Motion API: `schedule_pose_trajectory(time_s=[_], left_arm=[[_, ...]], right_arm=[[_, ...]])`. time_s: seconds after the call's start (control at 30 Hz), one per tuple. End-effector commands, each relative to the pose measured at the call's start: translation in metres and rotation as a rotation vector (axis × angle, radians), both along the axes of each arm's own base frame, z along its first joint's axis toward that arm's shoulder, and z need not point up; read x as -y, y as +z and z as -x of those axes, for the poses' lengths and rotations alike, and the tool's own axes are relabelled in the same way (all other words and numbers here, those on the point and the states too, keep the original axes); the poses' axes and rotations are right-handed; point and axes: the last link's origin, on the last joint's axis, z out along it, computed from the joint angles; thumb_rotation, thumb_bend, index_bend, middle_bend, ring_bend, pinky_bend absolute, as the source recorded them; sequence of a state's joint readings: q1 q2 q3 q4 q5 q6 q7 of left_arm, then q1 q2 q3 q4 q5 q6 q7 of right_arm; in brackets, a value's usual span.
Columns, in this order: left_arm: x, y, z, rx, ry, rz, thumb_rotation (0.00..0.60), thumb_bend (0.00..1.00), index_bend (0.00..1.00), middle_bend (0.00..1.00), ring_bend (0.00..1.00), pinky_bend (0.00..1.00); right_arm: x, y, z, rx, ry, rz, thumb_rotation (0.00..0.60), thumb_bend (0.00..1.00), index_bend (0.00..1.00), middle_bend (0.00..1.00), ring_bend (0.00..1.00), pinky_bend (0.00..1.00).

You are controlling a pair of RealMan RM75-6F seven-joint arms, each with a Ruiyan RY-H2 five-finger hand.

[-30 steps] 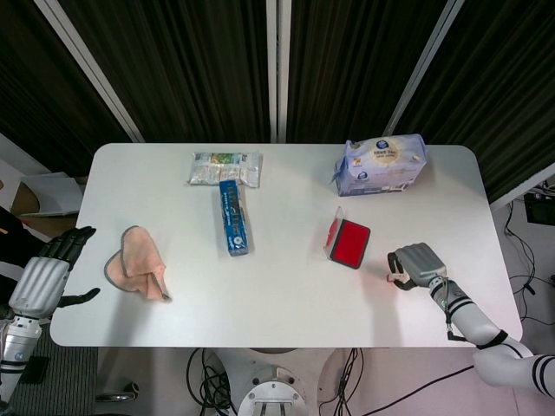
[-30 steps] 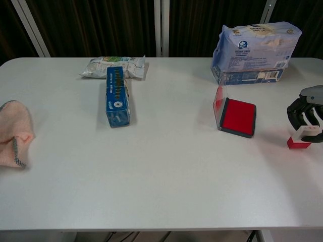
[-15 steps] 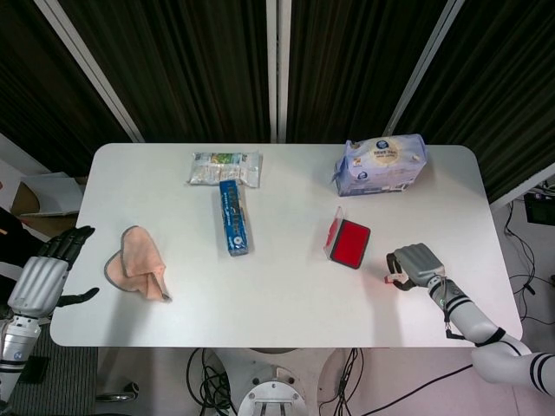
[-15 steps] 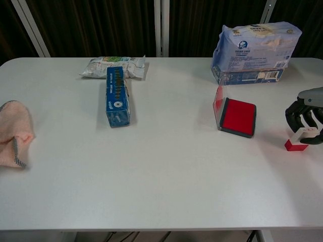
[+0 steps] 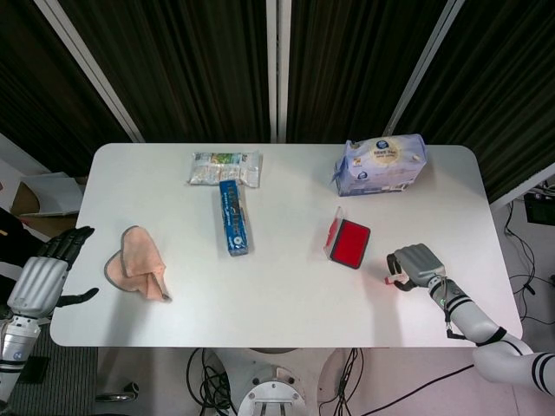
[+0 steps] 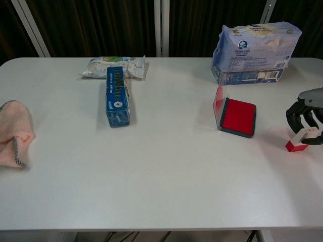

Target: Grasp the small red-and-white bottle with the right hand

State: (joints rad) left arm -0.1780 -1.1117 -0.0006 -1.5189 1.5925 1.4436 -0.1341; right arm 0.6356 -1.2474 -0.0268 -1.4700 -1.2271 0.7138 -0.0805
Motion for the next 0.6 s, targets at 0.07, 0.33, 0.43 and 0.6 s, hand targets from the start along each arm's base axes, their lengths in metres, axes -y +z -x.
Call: schedule_pose_trajectory(time_s=[0.07, 0.33, 0.43, 0.6], left_arm=[[0.0001, 0.0, 0.0002, 0.0, 0.001, 0.001, 0.598, 0.02, 0.06, 0.09, 0.08, 0.18], [-0.0003, 0.0002, 0.0006, 0.0, 0.003, 0.002, 0.598, 0.02, 0.07, 0.09, 0.08, 0.18], [-0.0003, 0.0002, 0.0007, 0.0, 0.003, 0.002, 0.597, 0.02, 0.07, 0.09, 0.08, 0.18], [-0.0005, 0.0011, 0.0004, 0.0, 0.001, 0.001, 0.599, 0.02, 0.07, 0.09, 0.08, 0.18]], right_arm=[[-0.0001, -0.0001, -0.0004, -0.001, 0.002, -0.002, 0.6, 0.3, 0.53, 0.49, 0.55, 0.63], [-0.0003, 0.0002, -0.001, -0.005, 0.007, -0.003, 0.6, 0.3, 0.52, 0.47, 0.55, 0.63], [-0.0005, 0.0005, -0.0017, -0.008, 0.009, -0.007, 0.6, 0.3, 0.51, 0.47, 0.55, 0.63], [-0.0016, 0.0017, -0.0031, -0.018, 0.018, -0.021, 0.6, 0.27, 0.49, 0.46, 0.54, 0.63]])
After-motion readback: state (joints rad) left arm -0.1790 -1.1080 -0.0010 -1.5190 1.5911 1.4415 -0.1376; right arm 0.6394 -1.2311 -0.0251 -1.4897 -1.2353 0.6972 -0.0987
